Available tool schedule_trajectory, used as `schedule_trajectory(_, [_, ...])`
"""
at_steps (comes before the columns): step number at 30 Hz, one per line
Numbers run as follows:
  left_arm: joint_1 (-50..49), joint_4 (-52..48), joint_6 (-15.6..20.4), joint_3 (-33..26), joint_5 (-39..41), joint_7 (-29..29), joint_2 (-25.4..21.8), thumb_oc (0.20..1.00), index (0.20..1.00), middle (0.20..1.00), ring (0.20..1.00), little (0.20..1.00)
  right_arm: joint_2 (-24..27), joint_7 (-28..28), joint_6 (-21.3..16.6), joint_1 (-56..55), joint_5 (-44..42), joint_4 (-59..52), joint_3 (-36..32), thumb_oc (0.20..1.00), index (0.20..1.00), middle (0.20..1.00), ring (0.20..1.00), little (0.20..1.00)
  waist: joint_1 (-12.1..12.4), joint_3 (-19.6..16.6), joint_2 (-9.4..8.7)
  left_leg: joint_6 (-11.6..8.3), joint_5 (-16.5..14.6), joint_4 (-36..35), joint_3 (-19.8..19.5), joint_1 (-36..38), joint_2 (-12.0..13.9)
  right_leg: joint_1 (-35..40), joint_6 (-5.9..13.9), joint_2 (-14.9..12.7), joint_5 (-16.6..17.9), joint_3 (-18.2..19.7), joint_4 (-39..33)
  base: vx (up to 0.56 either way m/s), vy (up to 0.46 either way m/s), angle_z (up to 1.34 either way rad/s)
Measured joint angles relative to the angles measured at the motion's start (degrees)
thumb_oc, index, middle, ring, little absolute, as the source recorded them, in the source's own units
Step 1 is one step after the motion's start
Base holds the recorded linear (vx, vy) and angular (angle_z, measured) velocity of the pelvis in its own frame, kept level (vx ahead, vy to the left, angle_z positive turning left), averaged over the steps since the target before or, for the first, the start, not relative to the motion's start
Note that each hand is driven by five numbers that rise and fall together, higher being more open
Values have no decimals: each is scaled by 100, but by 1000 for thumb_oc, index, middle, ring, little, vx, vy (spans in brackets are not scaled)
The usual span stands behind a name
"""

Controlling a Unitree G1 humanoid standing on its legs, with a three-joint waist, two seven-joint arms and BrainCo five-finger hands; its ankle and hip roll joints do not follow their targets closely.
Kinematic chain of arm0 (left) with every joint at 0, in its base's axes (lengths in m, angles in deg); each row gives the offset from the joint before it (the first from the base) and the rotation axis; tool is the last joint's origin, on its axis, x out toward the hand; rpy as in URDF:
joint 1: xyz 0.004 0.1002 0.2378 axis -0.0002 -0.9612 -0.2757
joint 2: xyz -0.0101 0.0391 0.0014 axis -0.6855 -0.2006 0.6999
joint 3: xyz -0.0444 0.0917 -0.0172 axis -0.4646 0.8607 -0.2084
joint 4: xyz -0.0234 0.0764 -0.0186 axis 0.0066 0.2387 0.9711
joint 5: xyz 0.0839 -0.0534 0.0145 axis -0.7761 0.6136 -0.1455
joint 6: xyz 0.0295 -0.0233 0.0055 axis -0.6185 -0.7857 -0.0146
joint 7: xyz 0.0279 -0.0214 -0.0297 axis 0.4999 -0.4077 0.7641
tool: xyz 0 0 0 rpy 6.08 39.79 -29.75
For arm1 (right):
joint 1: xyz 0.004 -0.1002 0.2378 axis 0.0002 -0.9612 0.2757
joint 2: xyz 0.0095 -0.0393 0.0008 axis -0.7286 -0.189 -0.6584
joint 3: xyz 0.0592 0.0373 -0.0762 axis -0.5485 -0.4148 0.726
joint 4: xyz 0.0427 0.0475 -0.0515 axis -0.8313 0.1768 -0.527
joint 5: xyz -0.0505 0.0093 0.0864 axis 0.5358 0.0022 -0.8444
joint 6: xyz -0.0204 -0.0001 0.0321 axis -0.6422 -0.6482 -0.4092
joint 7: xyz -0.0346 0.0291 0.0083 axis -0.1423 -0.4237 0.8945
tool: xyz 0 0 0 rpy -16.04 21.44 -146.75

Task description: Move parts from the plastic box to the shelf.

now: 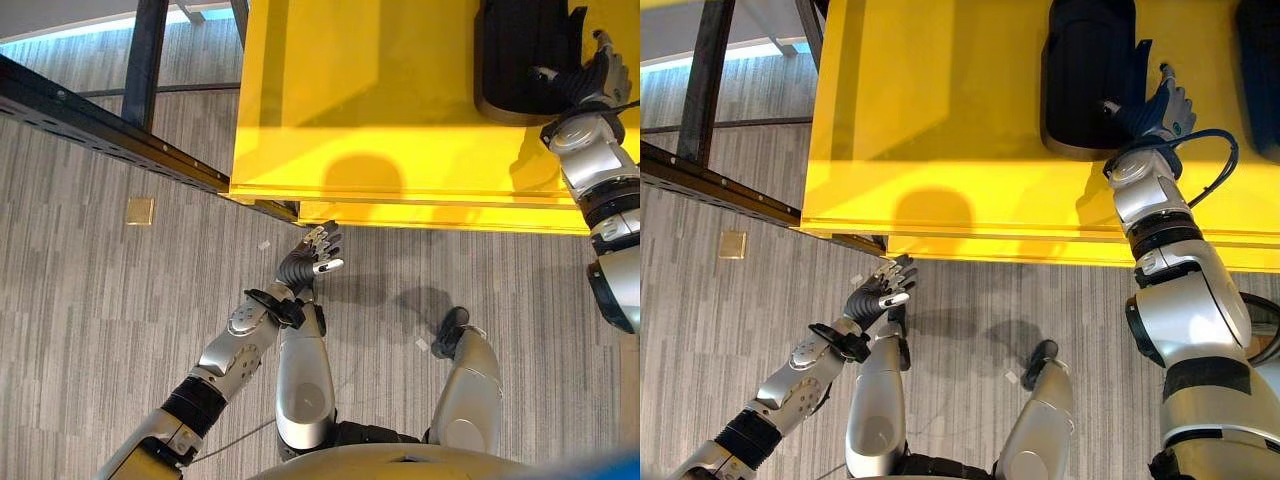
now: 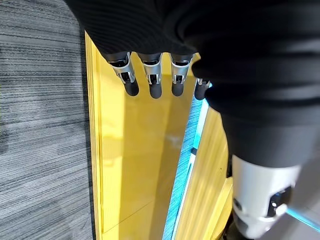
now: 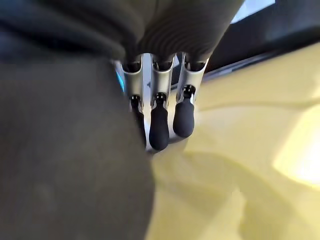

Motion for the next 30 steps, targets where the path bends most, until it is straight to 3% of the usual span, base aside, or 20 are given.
schedule_trajectory(9, [-51, 1, 8, 144, 0, -6, 0, 1000, 1000, 1000, 1000, 1000, 183, -327, -221, 0, 477, -73, 81, 1000, 1000, 1000, 1000, 1000, 5, 0, 89, -9, 51, -50, 13, 3, -20, -18, 0, -6, 24, 2, -6, 0, 0, 0])
schedule_trajectory(16, [-94, 5, 89, 158, 6, -1, 19, 1000, 1000, 1000, 1000, 1000, 197, -1147, -1213, -92, 809, -896, -114, 1000, 1000, 1000, 1000, 1000, -96, -4, 112, 20, 17, -64, 57, 171, -40, 138, 12, -18, 60, 21, -94, 7, 15, -2])
schedule_trajectory(18, [-256, 4, 123, 159, 4, -5, 115, 1000, 1000, 1000, 1000, 1000, 202, -1311, -1645, -473, 1150, -1732, -286, 1000, 1000, 1000, 1000, 1000, -136, -14, 132, 29, -18, -82, 138, 355, -59, 312, 58, -14, 116, 69, -232, 15, 35, -9])
schedule_trajectory(24, [-328, 23, 159, 150, -3, -10, 199, 1000, 1000, 1000, 1000, 1000, 199, -1309, -2126, -1122, 1224, -2811, -480, 1000, 1000, 1000, 1000, 1000, -211, -14, 135, 38, -24, -183, 196, 600, -76, 553, 88, -4, 150, 75, -363, 21, 54, -3])
schedule_trajectory(26, [-420, 45, 265, 86, -9, -16, 239, 1000, 1000, 1000, 1000, 1000, 174, -1200, -2400, -1637, 1377, -3623, -483, 1000, 1000, 1000, 1000, 1000, -382, -16, 137, 59, -45, -275, 292, 936, -107, 920, 142, 7, 251, 88, -620, 62, 144, -11])
schedule_trajectory(30, [-731, 85, 426, -71, -19, -24, 554, 1000, 1000, 1000, 1000, 1000, -499, -660, -2511, -3271, 433, -4444, -1030, 1000, 1000, 1000, 1000, 1000, -574, -159, 77, 78, -92, -505, 470, 1382, -107, 1424, 209, 79, 437, 87, -1169, 72, 143, -12])
